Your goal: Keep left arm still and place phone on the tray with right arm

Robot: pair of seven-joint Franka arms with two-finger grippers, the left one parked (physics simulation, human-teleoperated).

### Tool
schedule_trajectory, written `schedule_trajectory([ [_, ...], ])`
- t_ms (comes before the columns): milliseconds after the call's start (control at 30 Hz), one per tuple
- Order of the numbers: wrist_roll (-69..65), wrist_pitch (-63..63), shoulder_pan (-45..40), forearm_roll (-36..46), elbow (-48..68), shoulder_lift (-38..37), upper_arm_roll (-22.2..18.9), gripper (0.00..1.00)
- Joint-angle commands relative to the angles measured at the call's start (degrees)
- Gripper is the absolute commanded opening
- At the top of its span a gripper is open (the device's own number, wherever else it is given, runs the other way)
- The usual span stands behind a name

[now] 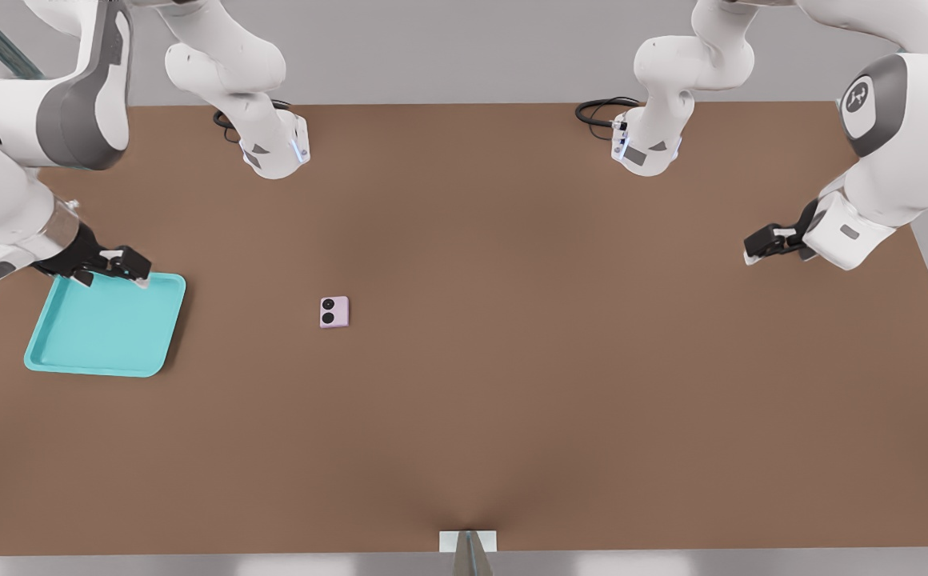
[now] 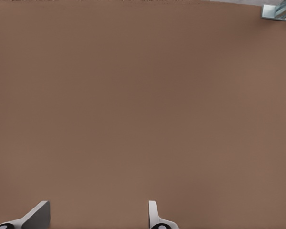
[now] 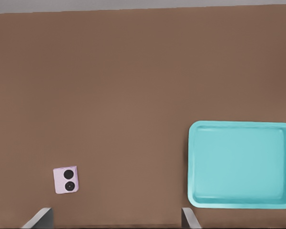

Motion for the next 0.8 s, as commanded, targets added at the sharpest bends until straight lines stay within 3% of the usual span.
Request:
schedule_trajectory([
  [0, -3.5, 0.5, -0.4, 1.1, -0.8, -0.3, 0.8, 1.0],
  [100, 4.2, 2.4, 0.7, 1.1, -2.1, 0.6, 1.8, 1.0],
  [233, 4.5, 13.5, 4.2, 0.9, -10.8, 3.4, 5.5, 1.0],
  [300, 6.3, 26.4, 4.8, 0.5, -20.6, 4.2, 6.9, 1.0],
  [367, 16.0, 34.2, 4.7, -2.0, -26.4, 5.2, 10.4, 1.0],
  [467, 23.4, 42.9, 6.6, -1.8, -31.1, 9.3, 11.6, 1.0],
  [633, 34.2, 46.2, 8.8, -2.0, -31.3, 14.3, 14.2, 1.0],
  [767, 34.7, 46.6, 8.9, -1.6, -32.7, 15.5, 15.8, 1.0],
])
